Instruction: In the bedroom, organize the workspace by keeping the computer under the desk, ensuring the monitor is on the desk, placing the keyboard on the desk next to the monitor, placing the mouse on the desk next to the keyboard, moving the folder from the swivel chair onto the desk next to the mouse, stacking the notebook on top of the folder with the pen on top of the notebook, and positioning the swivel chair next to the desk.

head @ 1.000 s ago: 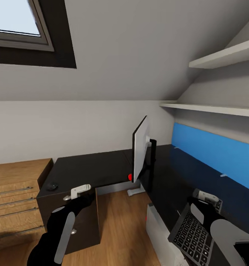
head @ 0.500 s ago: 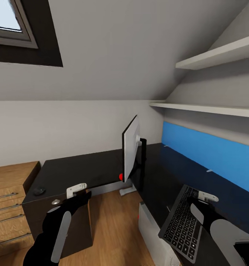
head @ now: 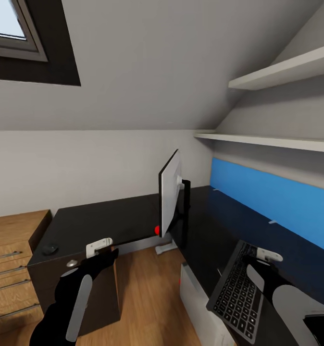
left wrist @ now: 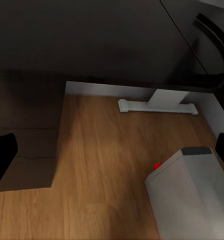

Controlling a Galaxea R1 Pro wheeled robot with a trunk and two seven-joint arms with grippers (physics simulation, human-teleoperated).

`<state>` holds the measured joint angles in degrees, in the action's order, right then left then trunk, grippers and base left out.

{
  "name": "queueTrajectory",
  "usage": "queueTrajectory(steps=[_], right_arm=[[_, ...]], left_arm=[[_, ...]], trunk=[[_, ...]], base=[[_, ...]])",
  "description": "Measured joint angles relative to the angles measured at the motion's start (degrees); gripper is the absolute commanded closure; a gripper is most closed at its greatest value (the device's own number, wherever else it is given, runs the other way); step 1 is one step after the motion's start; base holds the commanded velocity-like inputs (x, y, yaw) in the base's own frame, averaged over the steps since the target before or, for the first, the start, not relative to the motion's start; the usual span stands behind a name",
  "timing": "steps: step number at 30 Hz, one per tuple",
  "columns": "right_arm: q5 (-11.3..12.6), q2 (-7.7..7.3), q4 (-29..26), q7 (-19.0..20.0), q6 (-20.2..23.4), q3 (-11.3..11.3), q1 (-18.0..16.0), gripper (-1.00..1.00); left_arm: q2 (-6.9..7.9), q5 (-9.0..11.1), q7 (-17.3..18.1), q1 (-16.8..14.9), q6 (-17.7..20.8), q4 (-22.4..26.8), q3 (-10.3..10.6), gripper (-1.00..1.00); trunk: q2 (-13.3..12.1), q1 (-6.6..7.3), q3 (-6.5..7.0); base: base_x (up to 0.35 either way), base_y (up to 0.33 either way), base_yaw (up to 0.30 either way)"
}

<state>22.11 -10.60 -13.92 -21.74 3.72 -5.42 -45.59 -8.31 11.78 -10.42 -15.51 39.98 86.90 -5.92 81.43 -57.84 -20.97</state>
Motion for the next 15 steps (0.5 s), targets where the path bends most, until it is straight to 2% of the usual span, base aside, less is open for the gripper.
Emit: queueTrajectory(steps=[10,15], right_arm=[[0.0,0.02,-2.3,0.0,0.4,0.1,0.0,-1.0],[0.1,0.06,-2.8,0.0,0.4,0.1,0.0,-1.0]], left_arm=[[0.0,-0.1,-0.1,0.0,-0.1,-0.3,0.1,-1.0],[0.0,-0.1,-0.2,0.0,-0.1,-1.1,0.1,-1.0]], trunk=[[0.0,0.02,0.0],[0.0,0.0,0.0]], base=[[0.264,0.045,0.0],[0.11,0.006,0.0]])
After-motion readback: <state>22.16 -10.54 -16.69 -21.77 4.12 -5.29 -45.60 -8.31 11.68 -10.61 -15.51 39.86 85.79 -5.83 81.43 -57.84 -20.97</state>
